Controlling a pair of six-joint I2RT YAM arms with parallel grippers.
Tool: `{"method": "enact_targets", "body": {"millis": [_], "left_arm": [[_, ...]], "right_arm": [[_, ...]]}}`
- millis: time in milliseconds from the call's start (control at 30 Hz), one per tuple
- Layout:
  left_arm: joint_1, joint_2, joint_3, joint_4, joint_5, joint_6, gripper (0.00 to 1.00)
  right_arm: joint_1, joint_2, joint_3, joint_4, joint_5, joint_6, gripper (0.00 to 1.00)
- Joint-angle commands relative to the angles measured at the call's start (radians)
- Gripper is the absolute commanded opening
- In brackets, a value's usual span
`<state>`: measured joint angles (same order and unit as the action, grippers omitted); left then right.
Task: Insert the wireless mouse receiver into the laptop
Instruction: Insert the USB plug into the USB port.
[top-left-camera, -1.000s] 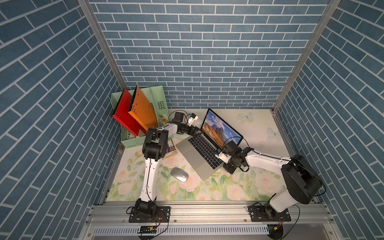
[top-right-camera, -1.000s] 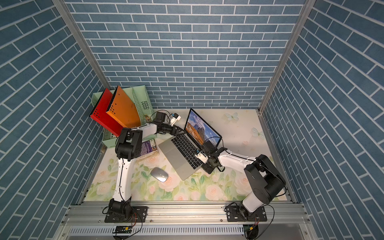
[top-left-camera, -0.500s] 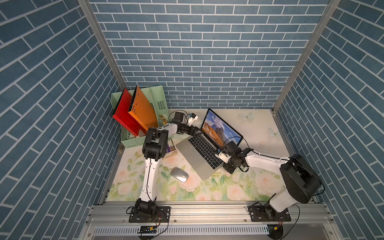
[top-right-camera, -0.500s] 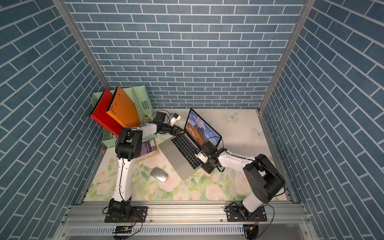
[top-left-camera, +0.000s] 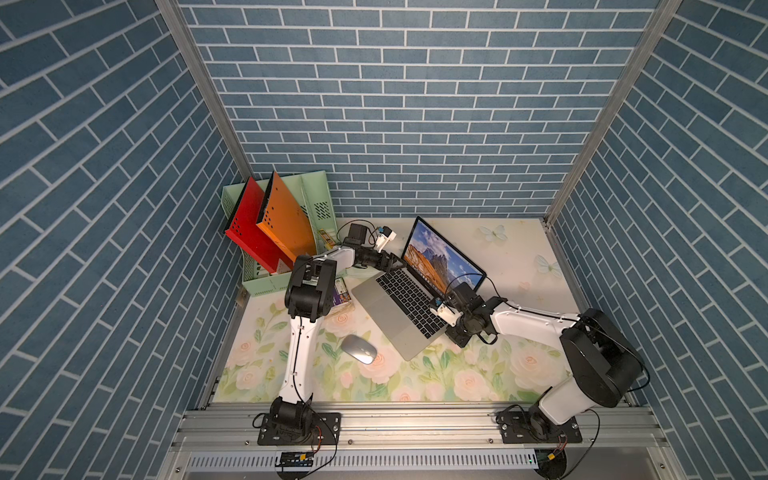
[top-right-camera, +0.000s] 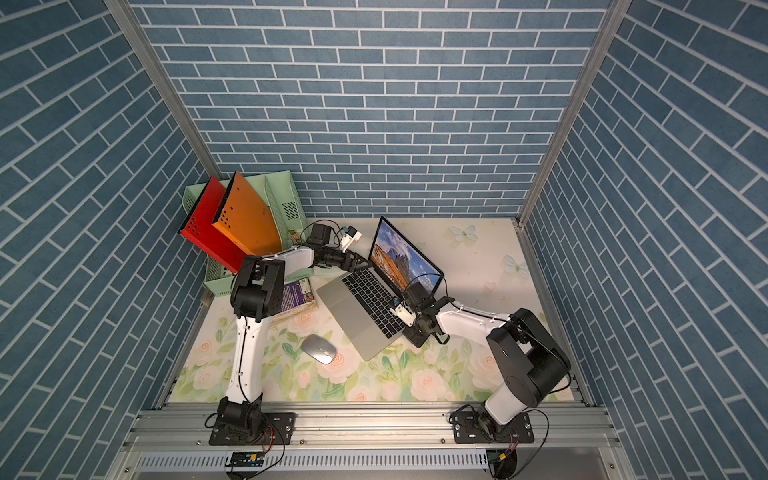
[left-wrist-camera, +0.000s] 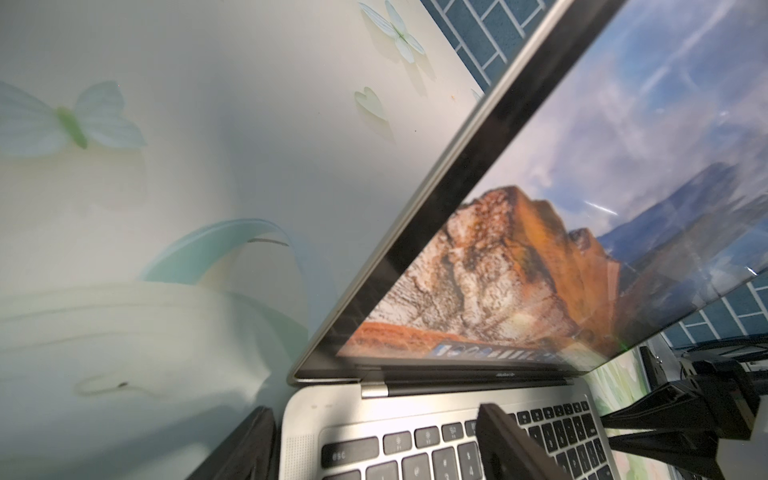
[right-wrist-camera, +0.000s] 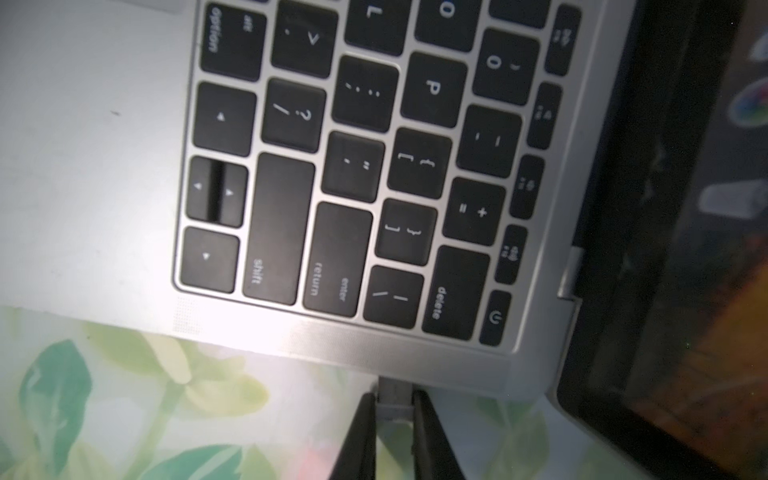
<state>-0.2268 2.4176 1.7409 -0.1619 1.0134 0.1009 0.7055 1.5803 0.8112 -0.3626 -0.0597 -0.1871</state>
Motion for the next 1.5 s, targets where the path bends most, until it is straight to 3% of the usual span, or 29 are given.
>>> {"method": "enact_targets", "body": {"millis": [0, 1167, 1467], "left_arm": [[0.015, 0.057, -0.007, -0.087, -0.056, 0.000, 0.81], [0.018, 0.083, 0.026, -0.119, -0.078, -0.010, 0.81], [0.018, 0.092, 0.037, -0.128, -0.082, -0.014, 0.81]], "right_arm": [[-0.014, -0.003, -0.026, 0.030, 0.013, 0.027, 0.00], [-0.094, -0.017, -0.041, 0.060, 0.021, 0.050, 0.00], [-0.095, -0.012, -0.036, 0.080, 0.000, -0.011, 0.00]]}}
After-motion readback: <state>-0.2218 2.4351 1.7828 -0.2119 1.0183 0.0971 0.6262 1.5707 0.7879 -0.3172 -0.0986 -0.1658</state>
